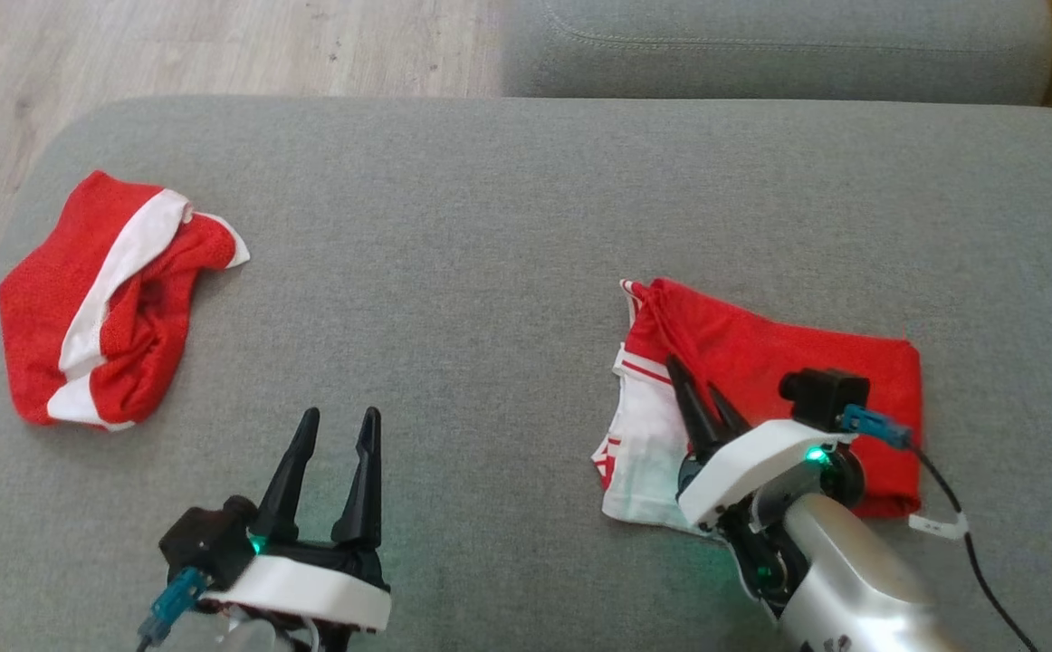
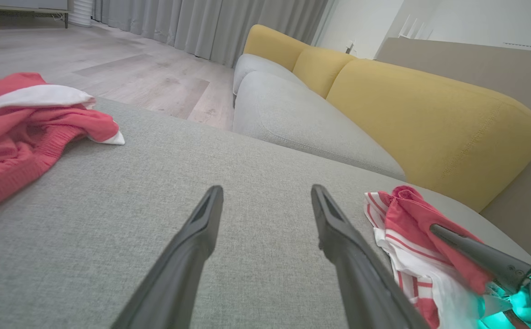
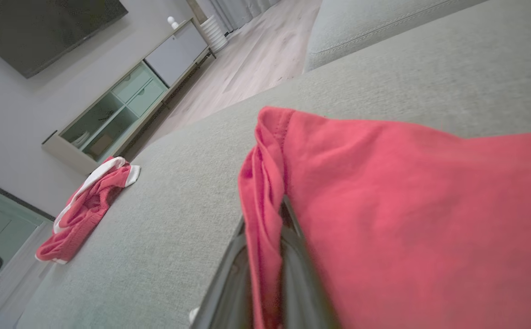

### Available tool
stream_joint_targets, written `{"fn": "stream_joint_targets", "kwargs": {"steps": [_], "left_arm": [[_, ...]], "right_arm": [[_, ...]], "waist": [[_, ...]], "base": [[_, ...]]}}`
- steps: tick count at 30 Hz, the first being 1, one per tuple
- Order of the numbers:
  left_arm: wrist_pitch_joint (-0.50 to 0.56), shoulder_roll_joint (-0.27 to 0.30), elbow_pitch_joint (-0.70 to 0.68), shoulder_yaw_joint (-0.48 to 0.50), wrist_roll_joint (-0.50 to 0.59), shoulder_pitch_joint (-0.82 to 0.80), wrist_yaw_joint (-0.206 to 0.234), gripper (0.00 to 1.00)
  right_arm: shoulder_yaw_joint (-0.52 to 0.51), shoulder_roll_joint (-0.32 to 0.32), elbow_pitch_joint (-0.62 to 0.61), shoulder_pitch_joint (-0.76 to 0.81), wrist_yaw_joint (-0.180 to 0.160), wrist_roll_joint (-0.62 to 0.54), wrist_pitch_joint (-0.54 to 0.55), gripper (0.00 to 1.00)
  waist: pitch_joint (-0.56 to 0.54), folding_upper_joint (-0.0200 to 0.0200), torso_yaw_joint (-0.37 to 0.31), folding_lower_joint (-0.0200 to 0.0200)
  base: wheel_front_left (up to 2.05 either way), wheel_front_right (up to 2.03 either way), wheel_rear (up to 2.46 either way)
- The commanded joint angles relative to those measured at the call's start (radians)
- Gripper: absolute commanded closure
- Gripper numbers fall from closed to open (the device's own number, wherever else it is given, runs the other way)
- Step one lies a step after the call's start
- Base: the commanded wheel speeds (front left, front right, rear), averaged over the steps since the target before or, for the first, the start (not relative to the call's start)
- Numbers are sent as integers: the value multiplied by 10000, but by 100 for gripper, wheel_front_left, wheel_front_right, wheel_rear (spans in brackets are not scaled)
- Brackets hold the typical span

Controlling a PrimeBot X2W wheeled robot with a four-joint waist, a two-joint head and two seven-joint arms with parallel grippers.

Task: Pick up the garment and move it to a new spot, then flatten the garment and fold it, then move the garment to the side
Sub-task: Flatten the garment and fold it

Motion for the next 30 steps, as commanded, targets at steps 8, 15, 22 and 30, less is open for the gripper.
{"fn": "stream_joint_targets", "kwargs": {"steps": [8, 15, 22, 30], "left_arm": [[-95, 20, -248, 337, -24, -397, -57, 0], [-95, 34, -205, 393, -30, -440, -57, 0], [-95, 67, -200, 454, -12, -435, -57, 0], [-95, 16, -802, 864, 238, -477, -58, 0]], "right_arm": [[1113, 62, -44, -283, 67, 578, -236, 100], [2407, 62, -1032, -272, 67, 1167, 109, 0], [3013, 62, -2010, -370, 67, 1841, 343, 0], [736, -145, -1302, -1025, 67, -934, -691, 0]], "waist": [[-2, 0, 26, 0], [-16, 0, -157, 0], [-110, 0, -504, 0], [-218, 0, -1077, 0]], "base": [[0, 0, 0], [0, 0, 0], [0, 0, 0], [0, 0, 0]]}}
